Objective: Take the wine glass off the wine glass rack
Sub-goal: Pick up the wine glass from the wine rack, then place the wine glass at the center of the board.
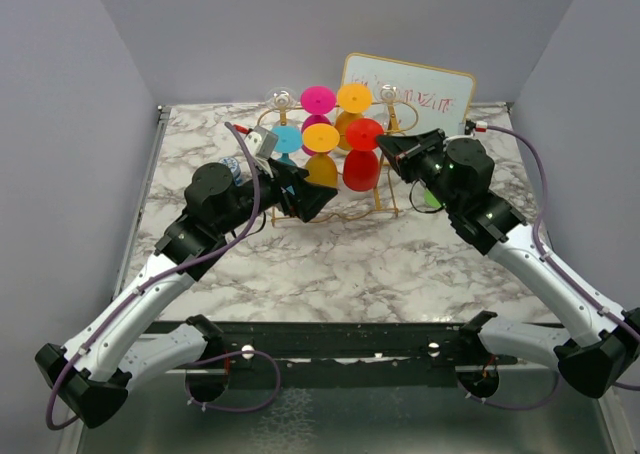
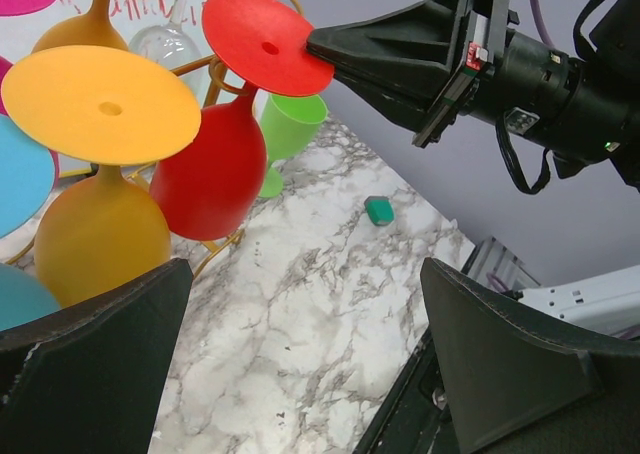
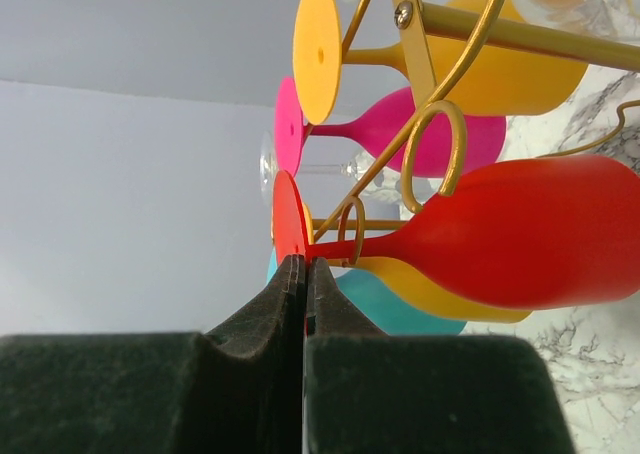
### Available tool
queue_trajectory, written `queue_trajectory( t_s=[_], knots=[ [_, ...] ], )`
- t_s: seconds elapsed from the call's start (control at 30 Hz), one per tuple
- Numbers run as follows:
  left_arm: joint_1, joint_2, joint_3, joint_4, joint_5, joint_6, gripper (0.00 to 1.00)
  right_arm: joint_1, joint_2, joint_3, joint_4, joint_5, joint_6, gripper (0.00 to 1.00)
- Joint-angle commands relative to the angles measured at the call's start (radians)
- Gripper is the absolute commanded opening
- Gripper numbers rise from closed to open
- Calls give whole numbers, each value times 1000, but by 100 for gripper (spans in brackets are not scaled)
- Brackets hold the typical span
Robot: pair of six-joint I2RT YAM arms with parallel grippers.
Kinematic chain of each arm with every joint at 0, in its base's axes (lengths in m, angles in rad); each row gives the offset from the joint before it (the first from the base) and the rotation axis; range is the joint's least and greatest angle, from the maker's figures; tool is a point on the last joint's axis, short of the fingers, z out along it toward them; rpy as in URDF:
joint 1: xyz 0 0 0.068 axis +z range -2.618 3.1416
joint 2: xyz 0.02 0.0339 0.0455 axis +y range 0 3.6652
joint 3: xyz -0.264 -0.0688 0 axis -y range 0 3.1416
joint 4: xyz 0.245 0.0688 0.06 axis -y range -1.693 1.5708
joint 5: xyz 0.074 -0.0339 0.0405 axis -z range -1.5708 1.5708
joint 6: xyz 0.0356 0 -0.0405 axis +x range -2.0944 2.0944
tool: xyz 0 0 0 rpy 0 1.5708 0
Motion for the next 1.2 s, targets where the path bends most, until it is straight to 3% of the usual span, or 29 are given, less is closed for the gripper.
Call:
queue_trajectory(
  t_s=[0.0,0.37,0.77,1.17],
  knots=[
    [2,-24,0,0,-15,-15,99,4,-12,-10,-29,-29,0,0],
    [2,-17,-1,-4,-17,-14,99,4,19,29,-21,-90,-63,0],
    [2,-2,17,16,-4,-23,98,4,-65,14,-90,-91,-128,0],
    [2,2,17,73,58,-35,98,5,-133,-44,-179,-280,-224,0]
  ],
)
